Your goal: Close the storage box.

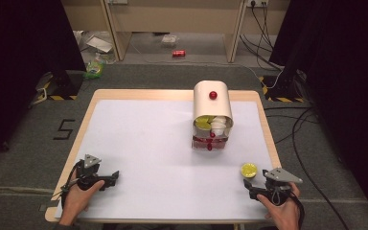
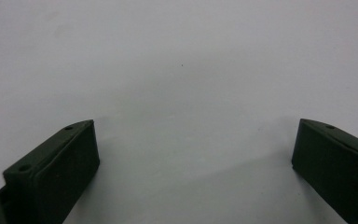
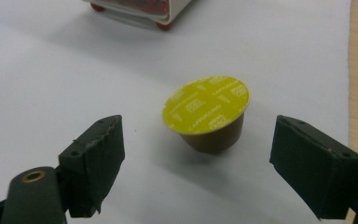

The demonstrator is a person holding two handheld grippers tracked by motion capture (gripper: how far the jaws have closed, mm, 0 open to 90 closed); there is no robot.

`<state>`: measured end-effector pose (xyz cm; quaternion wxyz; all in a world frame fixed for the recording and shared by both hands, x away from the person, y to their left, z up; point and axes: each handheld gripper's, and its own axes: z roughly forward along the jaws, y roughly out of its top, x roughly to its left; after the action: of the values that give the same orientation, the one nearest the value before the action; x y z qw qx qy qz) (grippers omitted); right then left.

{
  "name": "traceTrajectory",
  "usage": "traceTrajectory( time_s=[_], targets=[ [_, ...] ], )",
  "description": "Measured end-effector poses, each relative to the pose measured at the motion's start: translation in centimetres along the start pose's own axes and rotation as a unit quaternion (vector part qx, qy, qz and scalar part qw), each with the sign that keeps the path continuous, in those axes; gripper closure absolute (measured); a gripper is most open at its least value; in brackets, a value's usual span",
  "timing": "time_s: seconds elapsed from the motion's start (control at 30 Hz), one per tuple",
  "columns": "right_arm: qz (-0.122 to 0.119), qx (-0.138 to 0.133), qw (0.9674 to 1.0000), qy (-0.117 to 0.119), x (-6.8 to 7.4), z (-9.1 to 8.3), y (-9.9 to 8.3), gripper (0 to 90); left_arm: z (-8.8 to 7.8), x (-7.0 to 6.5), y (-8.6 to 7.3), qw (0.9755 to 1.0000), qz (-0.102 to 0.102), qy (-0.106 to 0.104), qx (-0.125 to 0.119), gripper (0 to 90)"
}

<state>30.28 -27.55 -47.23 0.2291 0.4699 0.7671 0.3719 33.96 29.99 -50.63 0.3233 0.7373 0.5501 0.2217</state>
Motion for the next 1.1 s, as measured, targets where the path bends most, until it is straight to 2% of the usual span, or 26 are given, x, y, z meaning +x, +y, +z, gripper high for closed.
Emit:
traceTrajectory(
  time_s=[0.3, 0.43, 0.6, 1.1],
  targets=[
    [-0.009, 0.027, 0.9995, 0.013, 0.0, 0.5, -0.5, 18.3, 0.0, 0.0, 0.0, 1.0000, 0.000, 0.000, 0.000, 0.0],
    [-0.013, 0.038, 0.9991, 0.012, 0.0, 0.6, -0.7, 18.1, 0.0, 0.0, 0.0, 1.0000, 0.000, 0.000, 0.000, 0.0],
    [-0.022, 0.071, 0.9971, 0.014, -0.1, 1.0, -1.6, 15.4, 0.0, 0.0, 0.0, 1.0000, 0.000, 0.000, 0.000, 0.0],
    [-0.022, 0.051, 0.9983, 0.020, -0.3, 0.9, -2.1, 15.2, 0.0, 0.0, 0.0, 1.0000, 0.000, 0.000, 0.000, 0.0]
  ],
)
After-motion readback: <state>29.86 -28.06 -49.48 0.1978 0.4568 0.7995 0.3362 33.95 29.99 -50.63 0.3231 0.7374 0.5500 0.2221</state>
